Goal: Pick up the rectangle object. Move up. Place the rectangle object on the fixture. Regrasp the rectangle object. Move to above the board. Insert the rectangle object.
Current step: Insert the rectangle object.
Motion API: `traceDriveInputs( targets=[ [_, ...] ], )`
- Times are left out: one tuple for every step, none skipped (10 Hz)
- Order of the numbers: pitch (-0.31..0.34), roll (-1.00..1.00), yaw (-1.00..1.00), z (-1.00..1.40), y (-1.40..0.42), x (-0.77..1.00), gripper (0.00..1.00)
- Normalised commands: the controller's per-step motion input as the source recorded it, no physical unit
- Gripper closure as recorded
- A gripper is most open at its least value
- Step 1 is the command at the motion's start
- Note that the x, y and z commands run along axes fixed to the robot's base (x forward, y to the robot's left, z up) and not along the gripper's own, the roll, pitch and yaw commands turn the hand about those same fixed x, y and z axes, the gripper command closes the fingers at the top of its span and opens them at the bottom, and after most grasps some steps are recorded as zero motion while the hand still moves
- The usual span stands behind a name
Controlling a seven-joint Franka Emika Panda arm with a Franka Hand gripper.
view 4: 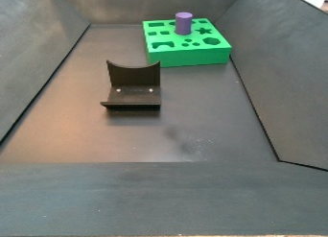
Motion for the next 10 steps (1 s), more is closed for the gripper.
traceDriveInputs(
  targets=[
    [0.0,0.0,-0.31,-0.05,-0.7,0.45,1.0],
    [0.0,0.0,-0.55,-0.06,-0.6,0.22,1.0],
    [0.0,0.0,-0.81,-0.07,-0.43,0.01,1.0],
    [0.0,0.0,-0.5,0.0,-0.39,0.3,1.0],
    [0.02,0.0,0.0,0.0,0.0,0.0,1.0],
    [-0.099,-0.08,-0.17,-0.07,-0.15,-0.25,1.0],
    [-0.029,-0.05,-0.9,-0.05,-0.25,0.0,1.0],
    [-0.056,-0.04,-0.95,-0.1,-0.21,0.0,1.0],
    [-0.069,-0.03,-0.96,-0.13,-0.19,0.0,1.0],
    [-0.06,-0.04,-0.96,-0.11,-0.18,0.0,1.0]
  ],
)
